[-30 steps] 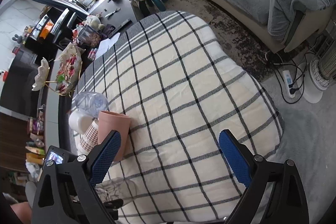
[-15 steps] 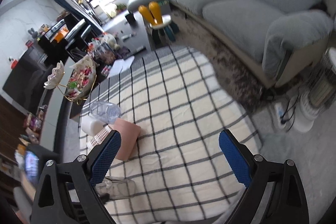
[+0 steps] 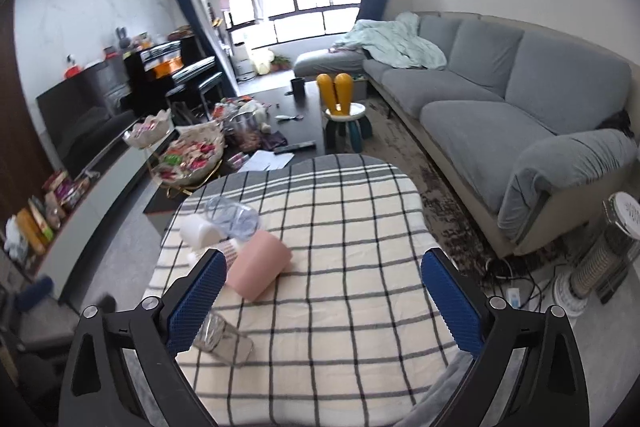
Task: Flip cup upside down
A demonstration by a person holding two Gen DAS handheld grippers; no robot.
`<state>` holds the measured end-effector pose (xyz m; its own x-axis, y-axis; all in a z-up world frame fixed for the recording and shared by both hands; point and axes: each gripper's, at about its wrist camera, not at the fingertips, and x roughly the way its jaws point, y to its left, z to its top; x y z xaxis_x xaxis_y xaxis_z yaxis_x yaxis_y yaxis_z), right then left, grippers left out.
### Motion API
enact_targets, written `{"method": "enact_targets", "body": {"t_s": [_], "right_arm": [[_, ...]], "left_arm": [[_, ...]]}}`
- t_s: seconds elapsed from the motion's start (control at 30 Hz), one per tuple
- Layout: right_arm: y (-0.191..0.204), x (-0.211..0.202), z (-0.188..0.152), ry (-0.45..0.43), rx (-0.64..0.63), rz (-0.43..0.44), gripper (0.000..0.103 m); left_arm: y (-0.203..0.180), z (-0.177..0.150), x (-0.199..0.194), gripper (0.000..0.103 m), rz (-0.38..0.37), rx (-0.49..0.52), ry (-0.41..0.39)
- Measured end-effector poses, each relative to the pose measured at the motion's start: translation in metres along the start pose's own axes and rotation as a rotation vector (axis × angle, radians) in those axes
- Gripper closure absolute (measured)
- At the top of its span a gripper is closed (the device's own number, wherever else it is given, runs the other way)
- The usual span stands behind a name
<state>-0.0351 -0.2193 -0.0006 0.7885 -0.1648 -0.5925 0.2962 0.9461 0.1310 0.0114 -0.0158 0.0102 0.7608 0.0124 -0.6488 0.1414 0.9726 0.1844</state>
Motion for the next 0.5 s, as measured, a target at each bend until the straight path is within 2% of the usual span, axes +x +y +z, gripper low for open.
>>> {"method": "enact_targets", "body": {"t_s": [0.13,0.5], "right_arm": [[0.01,-0.008,-0.013,-0.008,-0.039,-0.002,0.005],[0.023,-0.031,-0.032,-0.034,-0.115,-0.047,0.005]], "left_arm": [[0.011,-0.008,-0.012,0.008,0.003,-0.042,-0.046],[0.026,-0.039,-0.025,0.008,-0.032,-0.103,-0.037]]}}
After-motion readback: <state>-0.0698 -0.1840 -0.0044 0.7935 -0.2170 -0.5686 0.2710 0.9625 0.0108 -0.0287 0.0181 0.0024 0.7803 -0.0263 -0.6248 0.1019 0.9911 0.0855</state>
